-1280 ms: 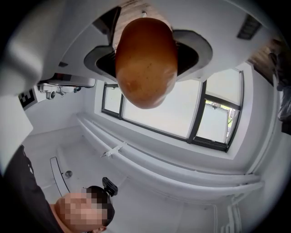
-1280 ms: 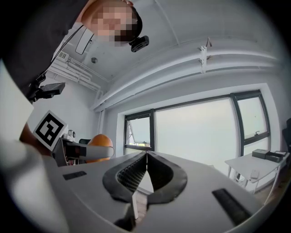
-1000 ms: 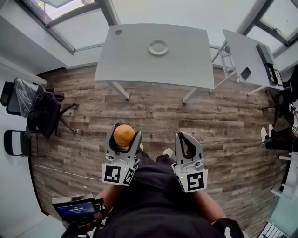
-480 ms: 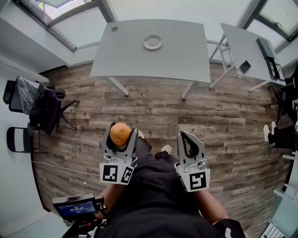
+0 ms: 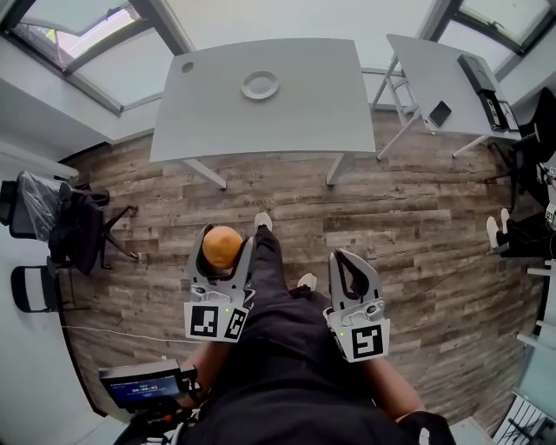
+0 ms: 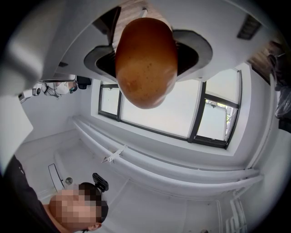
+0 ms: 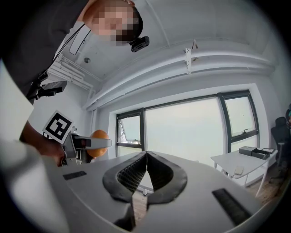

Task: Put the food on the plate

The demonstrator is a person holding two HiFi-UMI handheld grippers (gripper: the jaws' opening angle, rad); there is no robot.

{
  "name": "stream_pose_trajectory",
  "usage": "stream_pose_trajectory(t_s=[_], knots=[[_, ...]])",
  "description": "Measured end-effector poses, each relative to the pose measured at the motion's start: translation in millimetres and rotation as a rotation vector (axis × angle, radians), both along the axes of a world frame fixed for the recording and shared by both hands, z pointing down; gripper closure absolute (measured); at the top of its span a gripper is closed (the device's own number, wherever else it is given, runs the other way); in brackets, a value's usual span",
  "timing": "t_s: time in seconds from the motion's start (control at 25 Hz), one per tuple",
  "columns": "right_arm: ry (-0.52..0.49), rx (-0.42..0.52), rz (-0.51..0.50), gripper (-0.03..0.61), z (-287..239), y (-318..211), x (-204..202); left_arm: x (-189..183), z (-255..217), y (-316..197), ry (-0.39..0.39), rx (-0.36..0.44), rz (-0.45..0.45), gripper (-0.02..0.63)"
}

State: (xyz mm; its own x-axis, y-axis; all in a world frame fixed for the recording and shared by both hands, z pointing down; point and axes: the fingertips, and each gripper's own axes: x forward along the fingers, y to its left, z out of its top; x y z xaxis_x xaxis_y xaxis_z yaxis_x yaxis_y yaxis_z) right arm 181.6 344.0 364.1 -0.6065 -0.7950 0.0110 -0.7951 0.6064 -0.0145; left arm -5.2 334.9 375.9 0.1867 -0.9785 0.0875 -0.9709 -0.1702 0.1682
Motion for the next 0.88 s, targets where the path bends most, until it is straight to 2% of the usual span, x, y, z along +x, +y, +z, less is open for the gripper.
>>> stream_pose_trajectory(t_s=[0.16, 0.36, 0.56, 0.88], knots=[[-0.004, -0.052, 0.052, 0.571, 11, -33, -6, -10, 12, -37, 0.024, -0.019, 0.024, 0.288], [0.006, -0.021, 0.051, 0.571, 4, -43, -10, -18, 8, -51, 0.008, -0.005, 0.032, 0.288], [0.03, -0.041, 0.021, 0.571, 4, -131, -69, -73, 12, -133, 0.034, -0.023, 0.013, 0.288], [0.048, -0.039, -0.013, 0.571, -12, -215, -148, -143, 11, -199, 0.061, -0.029, 0.001, 0.288]])
